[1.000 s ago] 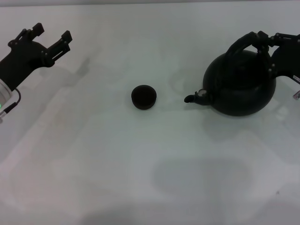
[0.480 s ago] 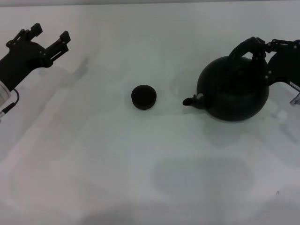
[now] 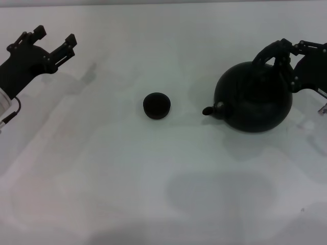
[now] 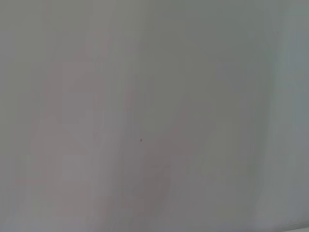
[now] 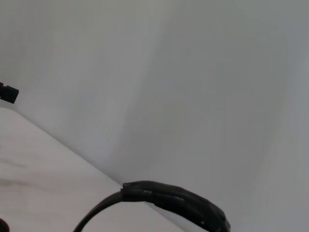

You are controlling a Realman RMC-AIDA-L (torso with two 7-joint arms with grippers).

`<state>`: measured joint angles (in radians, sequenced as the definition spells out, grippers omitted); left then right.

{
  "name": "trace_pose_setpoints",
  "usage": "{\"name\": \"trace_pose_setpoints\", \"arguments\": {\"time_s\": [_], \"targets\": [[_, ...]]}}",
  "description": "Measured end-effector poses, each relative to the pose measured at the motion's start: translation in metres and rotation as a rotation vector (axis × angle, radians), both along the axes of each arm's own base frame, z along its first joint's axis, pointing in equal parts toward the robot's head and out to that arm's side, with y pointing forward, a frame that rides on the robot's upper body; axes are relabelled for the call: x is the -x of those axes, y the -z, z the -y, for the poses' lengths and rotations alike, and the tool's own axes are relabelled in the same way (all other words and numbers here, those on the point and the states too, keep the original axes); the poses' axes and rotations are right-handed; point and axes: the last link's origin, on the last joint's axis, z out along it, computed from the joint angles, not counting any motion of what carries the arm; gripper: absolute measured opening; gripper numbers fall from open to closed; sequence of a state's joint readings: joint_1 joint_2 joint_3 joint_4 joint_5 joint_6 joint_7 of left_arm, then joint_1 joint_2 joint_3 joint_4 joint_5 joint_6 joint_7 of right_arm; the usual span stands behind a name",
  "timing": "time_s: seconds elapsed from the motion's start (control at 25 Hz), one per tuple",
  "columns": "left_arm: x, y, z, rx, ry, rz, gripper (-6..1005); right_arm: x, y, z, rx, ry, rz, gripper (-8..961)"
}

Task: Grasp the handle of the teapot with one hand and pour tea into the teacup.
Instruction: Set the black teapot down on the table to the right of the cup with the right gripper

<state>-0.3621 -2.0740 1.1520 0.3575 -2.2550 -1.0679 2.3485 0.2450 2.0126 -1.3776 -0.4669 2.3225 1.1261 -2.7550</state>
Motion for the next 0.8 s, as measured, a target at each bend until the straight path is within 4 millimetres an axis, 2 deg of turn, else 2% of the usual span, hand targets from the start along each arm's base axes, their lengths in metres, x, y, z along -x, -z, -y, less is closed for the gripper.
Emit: {"name": "trace_pose_setpoints", "arguments": {"time_s": [0.44, 0.64, 0.8], "targets": [[0.001, -0.002, 0.000, -0.006, -0.001, -0.004, 861, -0.003, -0.001, 0.002, -0.007, 0.018, -0.012, 319], [0.005, -0.006, 0.000, -0.034, -0.009, -0.016, 861, -0.005, -0.001, 0.005, -0.003, 0.026, -0.023, 569], [0.005, -0.006, 0.000, -0.039, -0.006, -0.021, 861, -0.006, -0.002, 0.011, 0.003, 0.028, -0.047, 659]]}}
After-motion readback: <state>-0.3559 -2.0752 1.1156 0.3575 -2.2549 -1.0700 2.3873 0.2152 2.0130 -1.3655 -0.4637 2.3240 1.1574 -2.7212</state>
